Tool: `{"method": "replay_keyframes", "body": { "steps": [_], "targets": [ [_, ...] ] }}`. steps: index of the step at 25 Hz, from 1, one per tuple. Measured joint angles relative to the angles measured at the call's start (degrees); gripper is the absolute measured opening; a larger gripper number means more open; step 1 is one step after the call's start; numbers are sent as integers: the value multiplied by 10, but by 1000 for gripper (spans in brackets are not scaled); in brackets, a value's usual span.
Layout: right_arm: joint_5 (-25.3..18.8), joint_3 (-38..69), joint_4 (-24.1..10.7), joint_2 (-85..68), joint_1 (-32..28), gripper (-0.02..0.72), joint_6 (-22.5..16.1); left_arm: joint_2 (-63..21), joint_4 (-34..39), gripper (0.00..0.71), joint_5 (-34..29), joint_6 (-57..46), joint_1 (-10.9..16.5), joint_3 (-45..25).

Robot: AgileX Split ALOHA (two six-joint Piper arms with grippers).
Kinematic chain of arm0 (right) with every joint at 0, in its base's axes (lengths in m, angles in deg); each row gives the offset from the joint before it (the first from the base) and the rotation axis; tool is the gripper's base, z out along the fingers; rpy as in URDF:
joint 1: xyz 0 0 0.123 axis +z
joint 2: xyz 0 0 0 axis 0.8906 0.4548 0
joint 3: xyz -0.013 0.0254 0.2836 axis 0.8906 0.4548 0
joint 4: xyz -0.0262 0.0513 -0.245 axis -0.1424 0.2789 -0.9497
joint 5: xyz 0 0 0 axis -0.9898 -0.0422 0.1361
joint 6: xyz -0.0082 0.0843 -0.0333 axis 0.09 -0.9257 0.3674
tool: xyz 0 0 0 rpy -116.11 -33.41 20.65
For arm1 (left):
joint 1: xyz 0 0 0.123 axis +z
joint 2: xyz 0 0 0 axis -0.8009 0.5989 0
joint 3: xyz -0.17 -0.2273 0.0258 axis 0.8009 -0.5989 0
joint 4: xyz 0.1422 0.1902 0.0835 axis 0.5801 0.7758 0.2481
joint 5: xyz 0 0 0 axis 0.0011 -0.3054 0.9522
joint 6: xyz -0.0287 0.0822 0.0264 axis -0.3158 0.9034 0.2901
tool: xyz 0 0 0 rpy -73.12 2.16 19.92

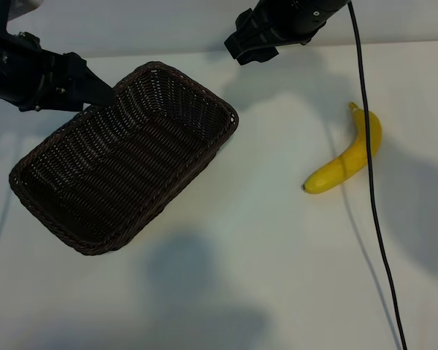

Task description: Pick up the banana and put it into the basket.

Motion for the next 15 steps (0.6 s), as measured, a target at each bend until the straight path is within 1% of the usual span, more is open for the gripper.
{"method": "replay_keyframes", "body": {
  "steps": [12, 15],
  "targets": [
    [-2, 0, 0, 0, 0, 563, 0, 0, 0, 600, 0, -1, 0, 0],
    [-2, 0, 0, 0, 0, 563, -6, 0, 0, 600, 0, -1, 0, 0]
  ]
}}
